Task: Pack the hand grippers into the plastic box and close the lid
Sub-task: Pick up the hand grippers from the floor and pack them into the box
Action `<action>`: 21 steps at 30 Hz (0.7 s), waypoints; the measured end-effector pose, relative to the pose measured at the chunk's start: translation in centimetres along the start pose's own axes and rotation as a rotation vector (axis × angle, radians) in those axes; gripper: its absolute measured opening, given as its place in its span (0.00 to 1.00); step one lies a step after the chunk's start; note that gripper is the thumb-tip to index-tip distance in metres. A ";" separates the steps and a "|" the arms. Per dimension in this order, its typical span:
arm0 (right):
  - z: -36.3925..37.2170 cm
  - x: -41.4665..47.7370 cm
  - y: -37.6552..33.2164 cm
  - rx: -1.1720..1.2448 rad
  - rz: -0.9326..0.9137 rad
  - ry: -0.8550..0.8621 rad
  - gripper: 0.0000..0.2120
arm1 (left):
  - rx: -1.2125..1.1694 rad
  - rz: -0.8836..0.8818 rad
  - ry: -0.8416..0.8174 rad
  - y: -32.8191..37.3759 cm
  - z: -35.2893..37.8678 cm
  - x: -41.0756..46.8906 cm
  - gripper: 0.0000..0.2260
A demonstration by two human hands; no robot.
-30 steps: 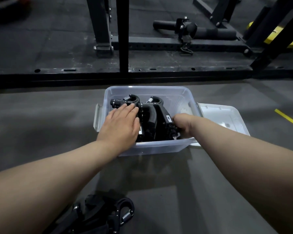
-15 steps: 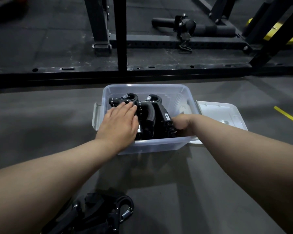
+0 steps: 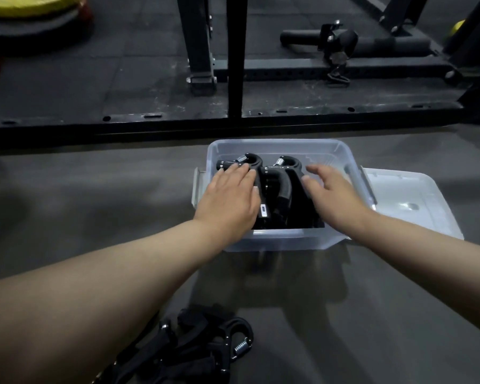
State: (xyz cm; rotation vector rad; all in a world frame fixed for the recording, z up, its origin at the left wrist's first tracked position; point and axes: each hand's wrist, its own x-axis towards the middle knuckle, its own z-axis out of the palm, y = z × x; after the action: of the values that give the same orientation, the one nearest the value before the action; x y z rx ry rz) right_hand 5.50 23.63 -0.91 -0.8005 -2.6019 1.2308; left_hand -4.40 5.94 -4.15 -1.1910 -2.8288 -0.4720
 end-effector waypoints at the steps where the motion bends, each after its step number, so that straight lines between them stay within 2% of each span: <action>1: 0.6 -1.1 -0.3 -0.077 -0.150 0.083 0.15 | 0.055 0.031 0.012 -0.3 -0.1 0.0 0.23; 3: 2.0 -3.8 -0.6 -0.166 -0.490 0.191 0.16 | 0.093 0.042 -0.005 -1.1 -0.3 -0.1 0.23; 4: 2.8 -5.3 -0.8 -0.186 -0.642 0.165 0.16 | 0.079 0.020 -0.027 -1.4 -0.2 -0.2 0.23; 6: 5.1 -8.3 -0.8 -0.248 -0.868 -0.045 0.16 | 0.034 -0.017 -0.048 -1.7 -0.2 -0.4 0.24; 8: 7.9 -10.3 0.0 -0.401 -0.983 -0.357 0.17 | 0.014 -0.017 -0.046 -1.6 -0.2 -0.4 0.24; 11: 12.2 -12.6 1.4 -0.654 -0.842 -0.808 0.26 | -0.001 0.008 -0.048 -1.4 0.0 -0.5 0.23; 14: 15.1 -14.7 3.2 -0.979 -0.688 -1.096 0.41 | -0.046 -0.005 -0.009 -1.6 0.0 -0.6 0.22; 16: 15.8 -15.6 3.6 -1.082 -0.709 -1.084 0.40 | -0.086 -0.032 0.045 -1.7 -0.1 -0.7 0.21; 19: 15.9 -15.2 4.0 -1.009 -0.757 -0.970 0.26 | -0.087 -0.084 0.106 -1.8 0.1 -0.7 0.22; 21: 15.2 -14.4 3.9 -0.979 -0.739 -0.957 0.25 | -0.097 -0.149 0.124 -1.9 0.4 -0.6 0.22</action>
State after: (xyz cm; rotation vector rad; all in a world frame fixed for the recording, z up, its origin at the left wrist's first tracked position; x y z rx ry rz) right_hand 13.89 7.87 -12.53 0.9534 -3.6300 -0.0039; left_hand -5.25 4.37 -5.08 -0.9322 -2.8274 -0.6735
